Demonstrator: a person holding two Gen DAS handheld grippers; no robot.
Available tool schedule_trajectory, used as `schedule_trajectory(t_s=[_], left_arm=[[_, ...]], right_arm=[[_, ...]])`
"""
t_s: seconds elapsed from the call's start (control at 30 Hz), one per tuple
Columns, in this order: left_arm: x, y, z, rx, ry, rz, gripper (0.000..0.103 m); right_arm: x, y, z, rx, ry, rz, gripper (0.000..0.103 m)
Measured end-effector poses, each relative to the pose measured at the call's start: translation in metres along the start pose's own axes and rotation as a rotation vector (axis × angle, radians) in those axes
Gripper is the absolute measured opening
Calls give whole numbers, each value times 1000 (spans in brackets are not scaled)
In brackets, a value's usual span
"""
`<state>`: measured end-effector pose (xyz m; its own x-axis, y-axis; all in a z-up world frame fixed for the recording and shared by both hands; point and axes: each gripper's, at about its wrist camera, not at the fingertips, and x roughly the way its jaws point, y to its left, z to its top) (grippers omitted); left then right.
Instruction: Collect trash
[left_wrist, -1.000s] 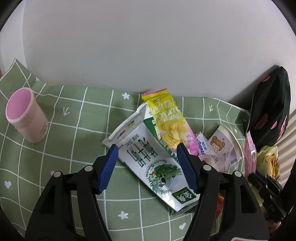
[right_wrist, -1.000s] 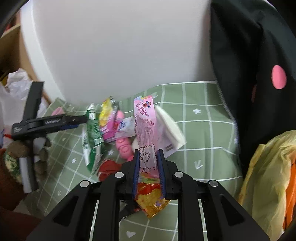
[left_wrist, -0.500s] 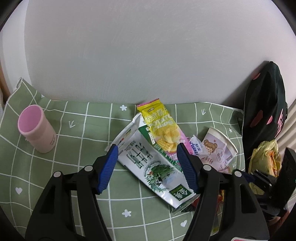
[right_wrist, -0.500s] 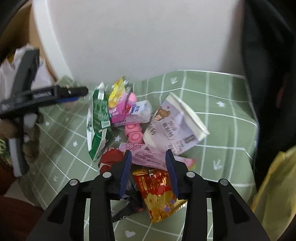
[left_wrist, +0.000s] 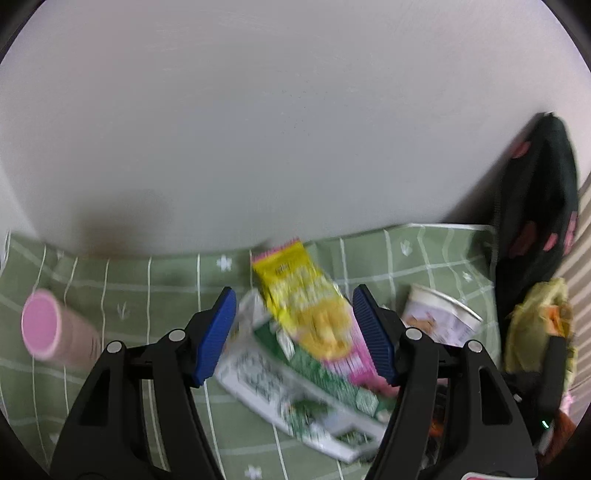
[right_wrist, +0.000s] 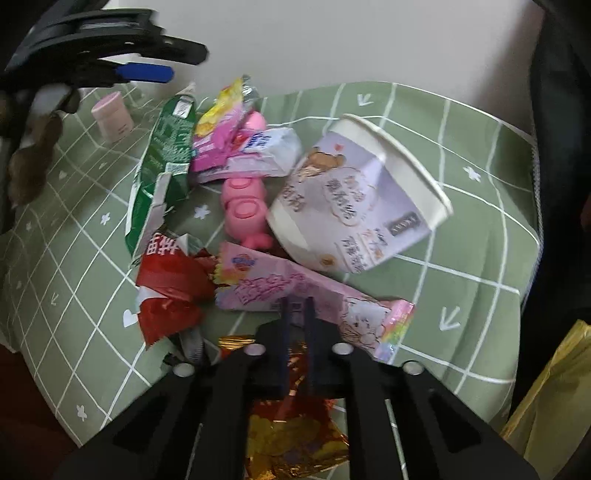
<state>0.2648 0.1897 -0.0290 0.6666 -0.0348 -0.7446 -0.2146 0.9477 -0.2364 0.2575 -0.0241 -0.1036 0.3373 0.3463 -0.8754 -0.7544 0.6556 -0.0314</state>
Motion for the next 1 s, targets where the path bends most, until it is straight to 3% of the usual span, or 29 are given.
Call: schedule_trajectory(t_s=[0.23, 0.47, 0.5, 0.53, 0.63, 0.67, 0.7, 1.0], left_arm=[[46, -7, 10, 15, 108, 62, 62], [55, 7, -4, -83, 168, -34, 47], [52, 9, -6, -88, 163, -51, 41], [48, 10, -8, -86, 156, -51, 25], [27, 13, -14, -78, 115, -75, 17], [15, 14, -16, -77, 86, -96, 4], [8, 14, -18, -73, 72, -99, 1], [-38, 7, -27, -10, -1, -150, 0]], right_arm=[[-32, -26, 0, 100, -79, -33, 3], [-48, -39, -2, 161, -106, -53, 3], [-51, -41, -2, 168, -111, -51, 3], [-54, -41, -2, 174, -116, -51, 3], [-60, -31, 3, 159, -141, -69, 3], [-66, -30, 0, 156, -148, -72, 3], [-65, -24, 2, 155, -154, -73, 3], [-80, -15, -3, 186, -193, -47, 3]])
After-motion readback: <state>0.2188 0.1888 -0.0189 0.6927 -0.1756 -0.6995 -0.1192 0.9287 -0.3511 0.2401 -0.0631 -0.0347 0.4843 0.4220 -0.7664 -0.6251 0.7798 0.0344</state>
